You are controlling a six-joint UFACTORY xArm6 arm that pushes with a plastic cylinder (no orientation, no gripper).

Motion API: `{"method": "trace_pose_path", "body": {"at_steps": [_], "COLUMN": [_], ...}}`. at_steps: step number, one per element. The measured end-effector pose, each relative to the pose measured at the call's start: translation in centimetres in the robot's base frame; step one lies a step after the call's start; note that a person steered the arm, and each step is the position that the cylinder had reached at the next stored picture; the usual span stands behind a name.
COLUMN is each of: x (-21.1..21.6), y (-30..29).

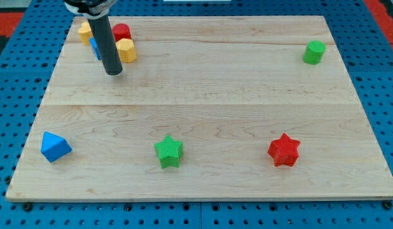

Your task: Place the green circle parallel to the red star

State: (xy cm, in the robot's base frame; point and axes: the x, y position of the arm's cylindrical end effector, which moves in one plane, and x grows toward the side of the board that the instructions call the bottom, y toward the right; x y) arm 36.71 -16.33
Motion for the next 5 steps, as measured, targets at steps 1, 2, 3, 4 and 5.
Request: {"method": "trace_pose_path", "body": {"at_steps": [1, 2, 3, 4, 5], "x": [1.2, 2.6, 2.1, 0.3, -1.0], "y": [1.6, 8.2, 22.0, 33.0, 42.7]}}
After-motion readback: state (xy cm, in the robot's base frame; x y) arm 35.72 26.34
